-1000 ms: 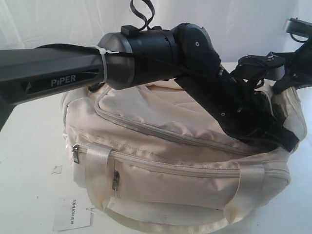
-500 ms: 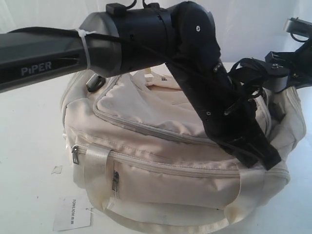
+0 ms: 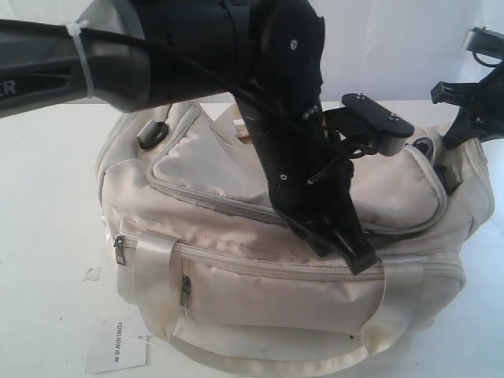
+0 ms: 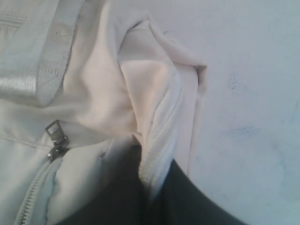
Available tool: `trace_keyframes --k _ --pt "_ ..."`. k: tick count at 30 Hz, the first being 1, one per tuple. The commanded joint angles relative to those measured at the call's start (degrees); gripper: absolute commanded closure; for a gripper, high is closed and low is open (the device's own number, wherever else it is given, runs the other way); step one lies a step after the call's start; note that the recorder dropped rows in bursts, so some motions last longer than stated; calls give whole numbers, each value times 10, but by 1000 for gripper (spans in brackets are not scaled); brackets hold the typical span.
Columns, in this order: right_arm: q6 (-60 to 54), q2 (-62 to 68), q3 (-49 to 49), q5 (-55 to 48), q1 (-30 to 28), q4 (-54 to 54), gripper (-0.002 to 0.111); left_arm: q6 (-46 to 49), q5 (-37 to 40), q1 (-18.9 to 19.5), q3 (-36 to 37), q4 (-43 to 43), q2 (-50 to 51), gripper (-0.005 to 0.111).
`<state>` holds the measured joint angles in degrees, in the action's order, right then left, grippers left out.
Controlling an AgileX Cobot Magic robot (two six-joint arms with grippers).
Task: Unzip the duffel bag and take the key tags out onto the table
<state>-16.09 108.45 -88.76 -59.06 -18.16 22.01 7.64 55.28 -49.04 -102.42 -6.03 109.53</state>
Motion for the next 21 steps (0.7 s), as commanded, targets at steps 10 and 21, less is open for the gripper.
trace_keyframes --k 10,21 --pt "-1 2 1 35 -7 -9 108 -58 -11 50 110 92 -104 107" --pt "-1 2 1 36 -7 -10 108 -70 -17 123 219 128 -204 107"
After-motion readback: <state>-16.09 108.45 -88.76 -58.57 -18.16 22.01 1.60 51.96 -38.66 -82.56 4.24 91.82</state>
